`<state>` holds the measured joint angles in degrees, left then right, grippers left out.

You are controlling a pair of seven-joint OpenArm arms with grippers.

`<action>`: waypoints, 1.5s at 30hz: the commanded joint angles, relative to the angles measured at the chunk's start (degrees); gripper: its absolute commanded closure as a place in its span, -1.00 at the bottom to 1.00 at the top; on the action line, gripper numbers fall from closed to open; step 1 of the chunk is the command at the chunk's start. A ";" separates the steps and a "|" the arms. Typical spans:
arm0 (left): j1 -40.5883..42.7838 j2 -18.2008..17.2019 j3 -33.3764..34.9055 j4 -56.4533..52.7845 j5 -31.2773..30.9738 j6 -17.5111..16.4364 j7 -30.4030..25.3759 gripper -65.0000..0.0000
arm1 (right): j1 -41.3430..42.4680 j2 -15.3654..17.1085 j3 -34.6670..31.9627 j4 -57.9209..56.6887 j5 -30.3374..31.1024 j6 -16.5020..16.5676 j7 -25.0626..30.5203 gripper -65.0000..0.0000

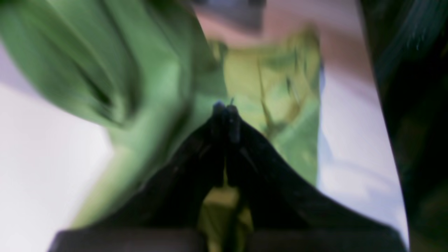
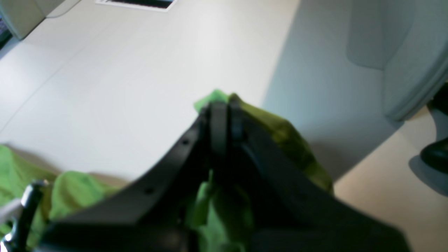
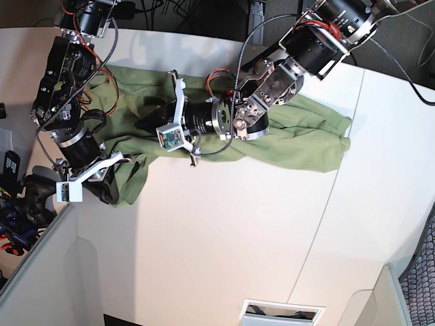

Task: Layout the t-shirt on the table in an organized manner, then fold the t-shirt properly
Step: 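Swing the left gripper over the shirt and lay the held end down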

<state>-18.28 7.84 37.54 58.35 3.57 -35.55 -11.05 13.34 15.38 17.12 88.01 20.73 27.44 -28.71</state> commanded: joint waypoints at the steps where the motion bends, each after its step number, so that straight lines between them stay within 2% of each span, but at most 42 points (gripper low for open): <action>1: -1.75 1.16 0.37 -0.15 -0.74 1.18 -1.44 1.00 | 1.38 0.63 0.26 0.94 0.94 0.04 1.27 1.00; 4: -2.84 1.16 0.76 -3.08 -0.74 6.54 -1.70 1.00 | 1.40 0.66 0.26 0.94 1.18 0.04 1.29 1.00; 6: -2.97 1.16 0.74 -4.90 -0.74 8.37 -2.54 1.00 | 1.40 0.63 0.26 0.94 1.33 0.04 1.29 1.00; 16: -3.13 0.74 0.74 -8.61 -0.70 8.35 -2.36 1.00 | 1.18 0.87 0.26 2.58 1.33 0.02 -0.28 1.00; 24: -2.91 -8.79 -1.53 -8.72 -0.76 8.41 -1.07 1.00 | -3.06 1.79 1.40 10.05 0.63 0.02 -1.49 1.00; 29: -2.82 -12.17 -2.38 -8.72 -0.76 8.57 -1.11 1.00 | -7.17 1.77 1.53 12.39 -0.61 0.00 -1.97 1.00; 36: -2.82 -12.48 -2.38 -8.70 -0.76 8.57 -1.11 1.00 | -10.36 1.70 1.57 12.68 -0.26 0.00 -2.49 1.00; 42: -2.82 -12.48 -2.38 -8.70 -0.74 8.55 -1.09 1.00 | -12.98 1.36 1.68 13.79 2.67 0.00 -6.10 1.00; 45: -2.84 -12.48 -2.38 -8.70 -0.74 8.55 -1.05 1.00 | -15.32 0.42 1.66 14.78 2.47 0.00 -6.10 0.39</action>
<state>-20.03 -4.60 35.22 49.12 2.37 -27.40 -13.04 -2.52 15.31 18.37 101.69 22.46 27.46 -36.10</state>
